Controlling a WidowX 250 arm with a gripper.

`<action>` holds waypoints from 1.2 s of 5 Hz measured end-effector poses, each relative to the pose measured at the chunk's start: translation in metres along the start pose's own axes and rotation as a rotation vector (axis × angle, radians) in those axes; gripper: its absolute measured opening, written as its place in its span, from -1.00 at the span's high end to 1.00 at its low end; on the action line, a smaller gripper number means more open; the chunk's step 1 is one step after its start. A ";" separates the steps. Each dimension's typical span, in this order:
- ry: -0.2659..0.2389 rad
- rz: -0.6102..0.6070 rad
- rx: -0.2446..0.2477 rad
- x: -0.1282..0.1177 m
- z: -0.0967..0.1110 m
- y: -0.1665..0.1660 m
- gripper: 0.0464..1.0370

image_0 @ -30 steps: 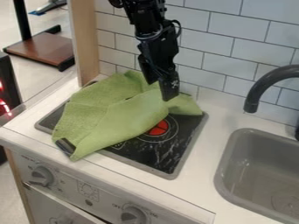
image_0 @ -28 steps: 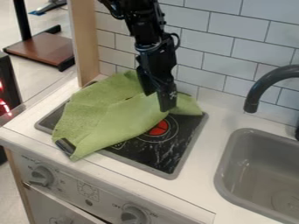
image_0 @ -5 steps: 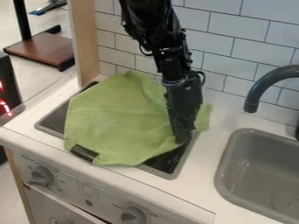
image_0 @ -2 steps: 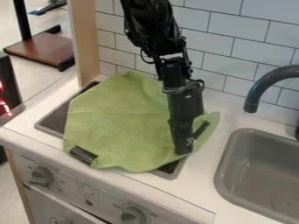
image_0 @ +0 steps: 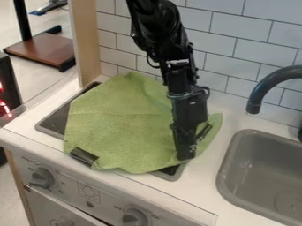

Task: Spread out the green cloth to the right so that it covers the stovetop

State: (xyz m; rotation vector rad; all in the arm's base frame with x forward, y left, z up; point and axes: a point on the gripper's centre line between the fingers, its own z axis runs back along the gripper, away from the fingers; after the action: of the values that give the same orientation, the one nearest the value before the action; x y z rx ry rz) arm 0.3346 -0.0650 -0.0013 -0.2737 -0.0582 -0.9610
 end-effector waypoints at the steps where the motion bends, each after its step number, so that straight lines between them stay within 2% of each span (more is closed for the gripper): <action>1: 0.001 0.006 -0.006 -0.001 -0.001 -0.003 0.18; 2: -0.016 -0.001 -0.002 0.001 0.006 -0.004 -0.45; 3: -0.009 0.008 -0.024 0.000 0.006 -0.008 -0.91; 6: -0.164 -0.018 0.150 0.010 0.078 -0.019 -0.93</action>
State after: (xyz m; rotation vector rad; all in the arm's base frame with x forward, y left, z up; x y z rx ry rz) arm 0.3307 -0.0638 0.0794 -0.2127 -0.2820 -0.9454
